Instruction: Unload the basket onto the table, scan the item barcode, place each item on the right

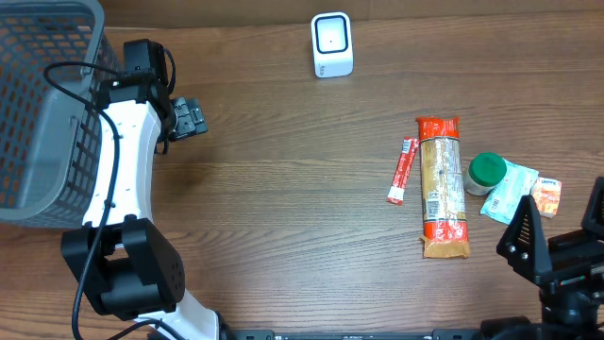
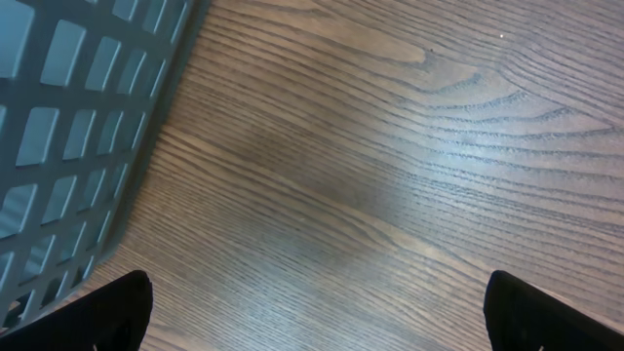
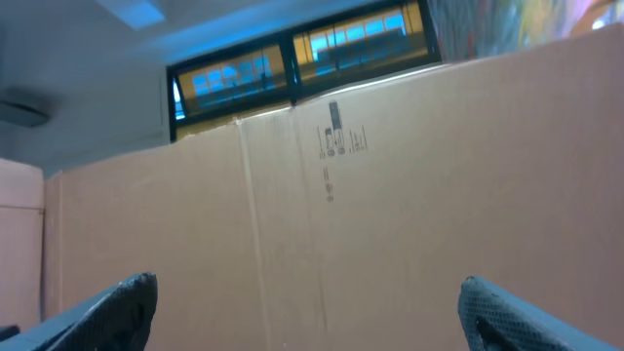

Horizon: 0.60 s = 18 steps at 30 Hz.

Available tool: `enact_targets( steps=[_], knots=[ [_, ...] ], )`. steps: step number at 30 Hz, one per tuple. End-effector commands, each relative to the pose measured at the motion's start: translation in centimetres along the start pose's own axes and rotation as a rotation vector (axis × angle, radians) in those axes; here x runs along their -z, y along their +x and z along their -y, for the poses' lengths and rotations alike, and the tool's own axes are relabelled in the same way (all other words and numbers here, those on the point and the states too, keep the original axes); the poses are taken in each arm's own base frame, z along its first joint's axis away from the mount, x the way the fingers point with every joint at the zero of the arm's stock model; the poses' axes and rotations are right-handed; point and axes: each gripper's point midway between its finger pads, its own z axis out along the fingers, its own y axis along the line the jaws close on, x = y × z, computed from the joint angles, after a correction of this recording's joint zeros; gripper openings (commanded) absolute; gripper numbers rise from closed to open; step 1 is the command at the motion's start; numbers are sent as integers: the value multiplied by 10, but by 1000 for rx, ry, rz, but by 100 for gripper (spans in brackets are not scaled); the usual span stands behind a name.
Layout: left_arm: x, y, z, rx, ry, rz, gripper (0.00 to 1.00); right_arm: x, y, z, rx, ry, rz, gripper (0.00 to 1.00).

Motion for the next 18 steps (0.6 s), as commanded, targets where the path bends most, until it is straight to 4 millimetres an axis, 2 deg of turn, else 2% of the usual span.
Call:
enact_targets(
  steps=[1, 9, 18],
  knots=[
    [8, -6, 4, -14, 13, 24, 99, 6, 20, 4, 23, -5, 5, 100],
    [8, -6, 4, -14, 13, 24, 100, 17, 87, 20, 20, 22, -96, 100],
    [8, -6, 4, -14, 13, 24, 100, 28, 141, 33, 15, 50, -221, 100]
  ],
)
